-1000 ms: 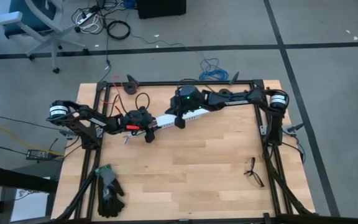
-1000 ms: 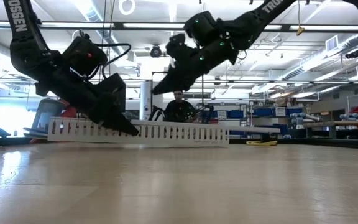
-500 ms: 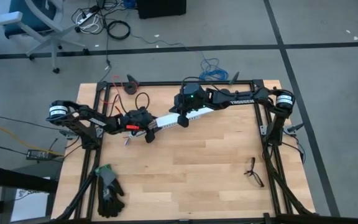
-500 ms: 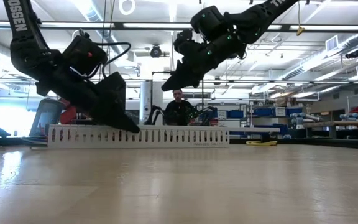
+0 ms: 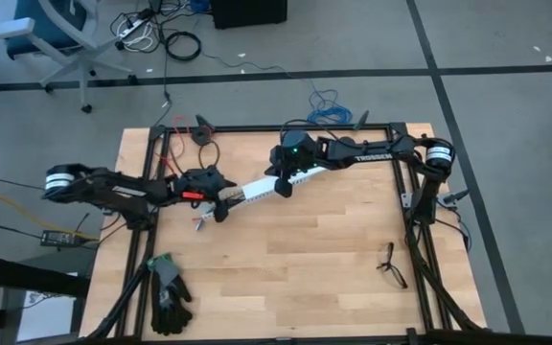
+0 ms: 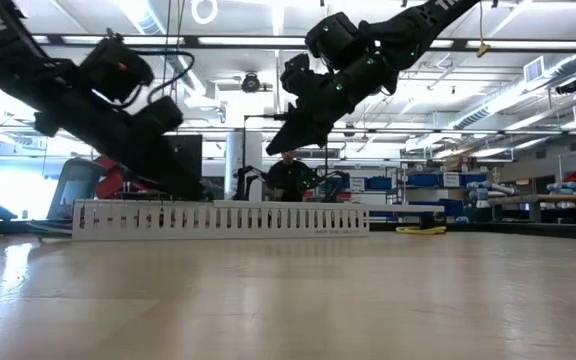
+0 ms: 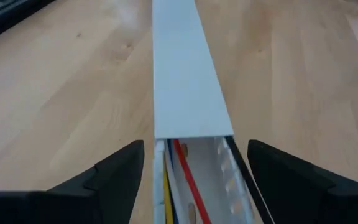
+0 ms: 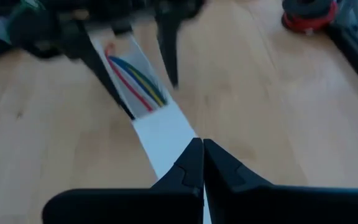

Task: Ziptie cables
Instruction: Close the white cable duct

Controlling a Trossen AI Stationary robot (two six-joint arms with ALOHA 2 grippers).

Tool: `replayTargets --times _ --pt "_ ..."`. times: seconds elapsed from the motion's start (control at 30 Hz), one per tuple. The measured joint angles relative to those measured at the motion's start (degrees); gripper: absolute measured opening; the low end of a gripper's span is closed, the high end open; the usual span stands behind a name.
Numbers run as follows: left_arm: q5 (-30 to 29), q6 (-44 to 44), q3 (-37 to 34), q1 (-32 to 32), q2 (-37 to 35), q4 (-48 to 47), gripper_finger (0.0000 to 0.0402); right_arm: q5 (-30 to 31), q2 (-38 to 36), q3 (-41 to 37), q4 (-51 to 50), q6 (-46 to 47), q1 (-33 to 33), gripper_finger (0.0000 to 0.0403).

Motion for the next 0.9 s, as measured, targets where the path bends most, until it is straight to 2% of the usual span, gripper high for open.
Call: replayTargets --times 0.17,0.37,0.47,0.67,0.9 --pt "-2.1 -3.5 -4.7 0.0 -8.9 -2.9 0.0296 5.3 0.0 0.0 -5.5 1.5 0.6 0.0" --pt "-2.5 -10.5 -7.0 -2.6 -16.7 -9.3 0.0295 8.7 0.1 -1.5 -5.3 3.0 2.4 0.0" --pt "-4.4 -12.0 -6.5 -5.9 -17.3 -10.9 0.0295 9.0 0.1 -2.5 -4.4 3.8 3.0 0.0" --pt "-14.4 -13.6 -6.5 -12.1 -16.2 -12.4 0.0295 9.0 0.1 -2.8 -3.4 5.6 3.5 0.0" --pt "-18.5 -14.6 -6.3 -15.1 -12.7 -11.7 0.0295 9.0 0.1 -2.8 -2.5 5.6 3.6 0.0"
